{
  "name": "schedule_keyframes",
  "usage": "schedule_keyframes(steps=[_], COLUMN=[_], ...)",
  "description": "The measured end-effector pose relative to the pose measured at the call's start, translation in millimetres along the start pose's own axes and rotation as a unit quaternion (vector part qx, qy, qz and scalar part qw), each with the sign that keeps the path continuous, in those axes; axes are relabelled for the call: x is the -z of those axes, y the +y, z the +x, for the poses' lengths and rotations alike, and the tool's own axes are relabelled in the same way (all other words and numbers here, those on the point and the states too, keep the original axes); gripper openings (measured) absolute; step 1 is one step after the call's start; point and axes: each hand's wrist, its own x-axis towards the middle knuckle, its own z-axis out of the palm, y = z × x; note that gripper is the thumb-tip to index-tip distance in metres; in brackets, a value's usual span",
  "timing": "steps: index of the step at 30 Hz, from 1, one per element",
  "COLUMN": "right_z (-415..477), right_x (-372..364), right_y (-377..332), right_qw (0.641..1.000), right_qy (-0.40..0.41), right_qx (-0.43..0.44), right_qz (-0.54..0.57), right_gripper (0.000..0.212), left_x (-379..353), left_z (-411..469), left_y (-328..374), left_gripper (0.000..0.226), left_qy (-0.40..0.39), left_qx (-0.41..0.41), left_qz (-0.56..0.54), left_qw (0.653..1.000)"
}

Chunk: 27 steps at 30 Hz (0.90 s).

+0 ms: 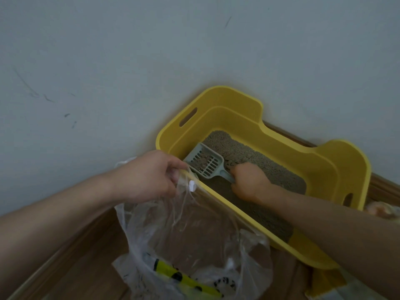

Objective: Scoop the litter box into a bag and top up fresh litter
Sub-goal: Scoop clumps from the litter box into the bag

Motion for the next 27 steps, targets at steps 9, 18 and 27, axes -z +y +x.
schedule_keyframes(steps=[9,18,27], right_z=[-45,-82,-111], right_x=[33,58,77], right_y=[29,51,63], right_qw=[0.998,0.996,0.993], right_qy=[0.012,0.031,0.045], right_qx=[0.006,0.018,0.039], right_qz=[-0.068,-0.083,-0.098], right_gripper=[0.008,0.008,0.013], left_x=[-2,-5,-8], left_z=[-9,-19,-28], left_y=[9,20,23], left_gripper=[0.058,0.052,0.05], left_qy=[0.009,0.025,0.036], left_qx=[-0.011,0.005,0.023], left_qz=[0.041,0.058,0.076], left_qw=[0.999,0.998,0.996])
